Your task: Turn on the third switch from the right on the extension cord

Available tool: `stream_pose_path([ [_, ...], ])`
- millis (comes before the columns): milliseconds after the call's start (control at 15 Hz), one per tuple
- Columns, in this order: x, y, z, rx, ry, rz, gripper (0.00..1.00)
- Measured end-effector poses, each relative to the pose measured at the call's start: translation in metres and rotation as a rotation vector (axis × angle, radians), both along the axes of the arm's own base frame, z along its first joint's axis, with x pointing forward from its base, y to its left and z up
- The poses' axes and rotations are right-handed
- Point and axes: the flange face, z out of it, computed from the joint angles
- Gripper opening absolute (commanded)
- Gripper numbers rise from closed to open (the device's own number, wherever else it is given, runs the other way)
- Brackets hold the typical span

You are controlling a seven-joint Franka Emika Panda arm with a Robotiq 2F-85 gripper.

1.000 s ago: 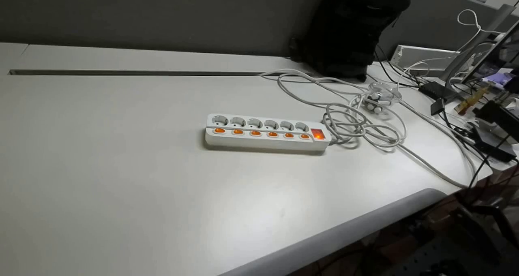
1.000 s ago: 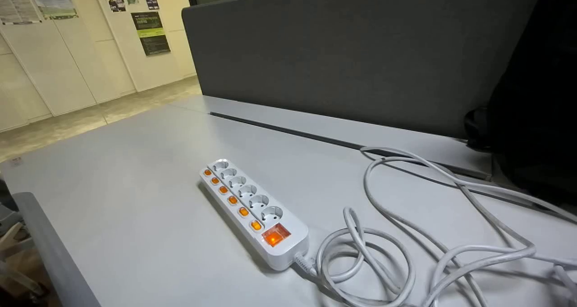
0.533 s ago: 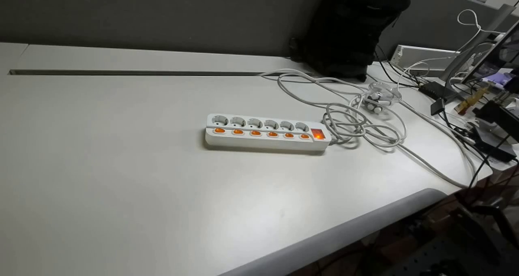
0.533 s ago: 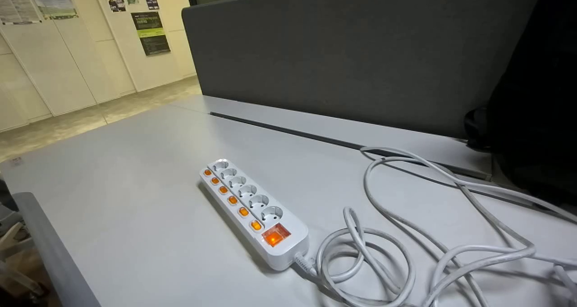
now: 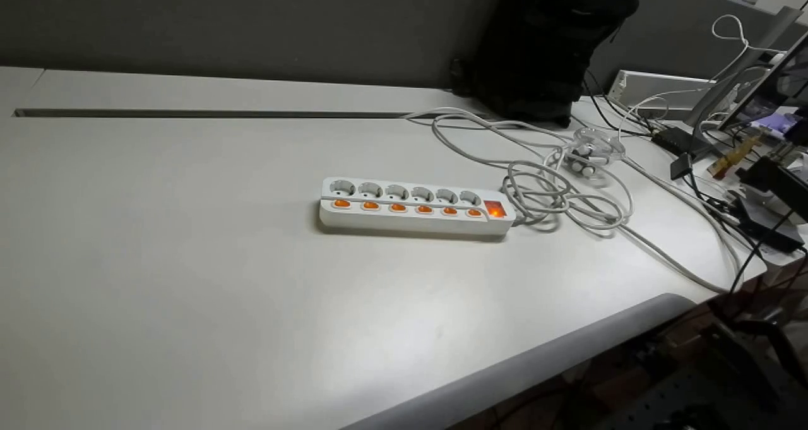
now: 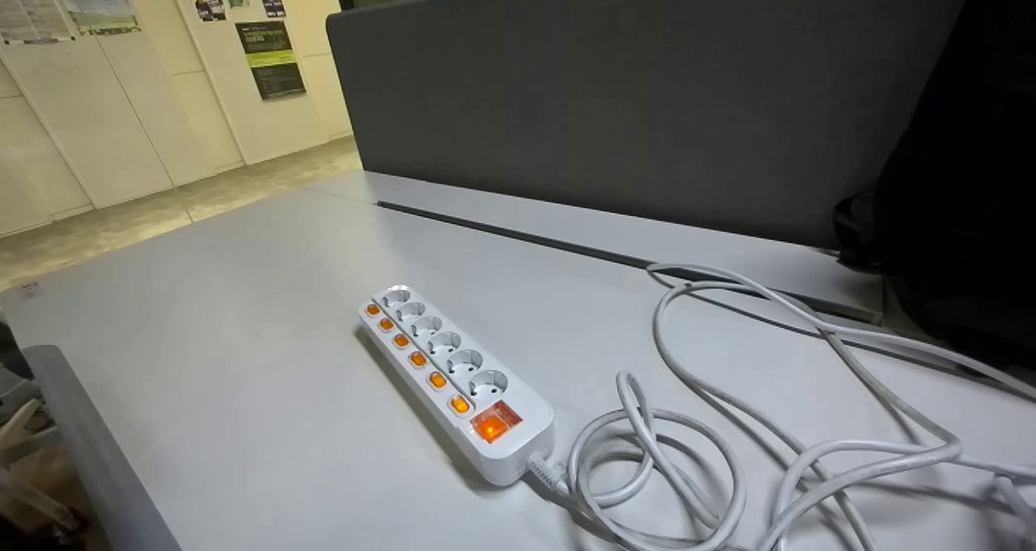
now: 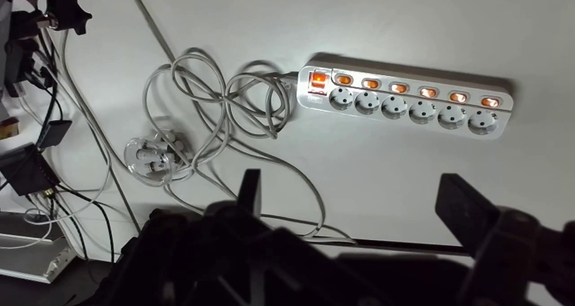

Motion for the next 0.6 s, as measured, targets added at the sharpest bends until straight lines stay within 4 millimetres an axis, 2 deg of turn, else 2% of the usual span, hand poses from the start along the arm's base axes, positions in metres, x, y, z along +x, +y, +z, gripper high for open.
stream_pose_path([
  [333,0.021,-0.006,-0.068,0.040,0.036,-0.041,1.00],
  [400,0.026,-0.007,-0.080,0.055,0.052,-0.042,0.75],
  [467,0.030,-0.008,-0.092,0.077,0.071,-0.042,0.74],
  [600,0.040,-0.012,-0.116,0.129,0.104,-0.038,0.60],
])
